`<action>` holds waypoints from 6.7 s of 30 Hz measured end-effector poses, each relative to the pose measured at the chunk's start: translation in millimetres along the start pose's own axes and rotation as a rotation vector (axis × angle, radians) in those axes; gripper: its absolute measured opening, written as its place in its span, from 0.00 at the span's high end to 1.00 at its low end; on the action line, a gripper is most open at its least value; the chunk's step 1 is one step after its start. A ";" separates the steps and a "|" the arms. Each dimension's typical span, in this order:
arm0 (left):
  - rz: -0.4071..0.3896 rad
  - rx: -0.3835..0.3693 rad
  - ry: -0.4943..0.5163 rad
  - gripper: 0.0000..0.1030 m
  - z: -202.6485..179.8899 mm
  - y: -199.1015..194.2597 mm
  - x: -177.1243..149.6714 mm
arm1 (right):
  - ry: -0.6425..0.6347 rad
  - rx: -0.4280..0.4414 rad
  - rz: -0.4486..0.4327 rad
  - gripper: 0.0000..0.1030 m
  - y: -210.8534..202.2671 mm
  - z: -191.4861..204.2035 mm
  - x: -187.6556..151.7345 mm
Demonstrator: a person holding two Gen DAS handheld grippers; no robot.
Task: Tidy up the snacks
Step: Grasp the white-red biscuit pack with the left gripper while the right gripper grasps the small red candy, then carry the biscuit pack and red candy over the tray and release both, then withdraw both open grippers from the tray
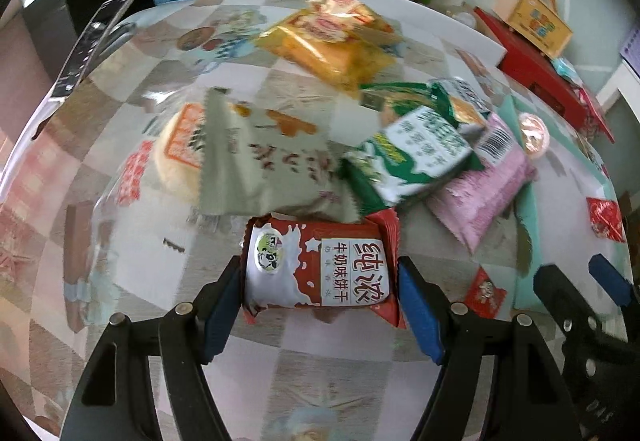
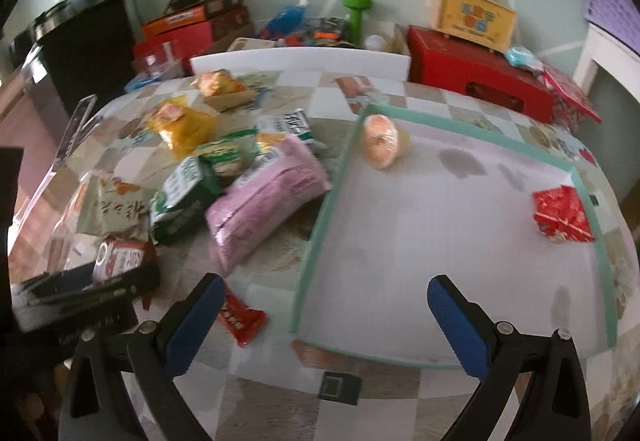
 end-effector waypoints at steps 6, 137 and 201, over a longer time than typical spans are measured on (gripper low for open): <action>0.001 0.008 -0.043 0.27 13.9 0.1 1.1 | -0.042 0.088 -0.001 0.16 -1.1 21.1 -1.9; -0.349 -0.240 0.210 0.36 -118.8 -80.0 32.0 | 0.314 -0.134 -0.115 0.80 -41.1 -125.5 7.6; -0.329 -0.177 0.385 0.01 -185.1 -32.0 25.5 | 0.590 -0.268 -0.084 0.00 -22.2 -207.3 -24.8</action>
Point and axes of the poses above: each gripper's, at about its wrist camera, not at the fingertips, and y roughly the way its jaws point, z to its left, x to its top, the point moved 6 cm from there along y, roughly the way its jaws point, and after that the axes turned 4 degrees about y, right-handed, at the moved point
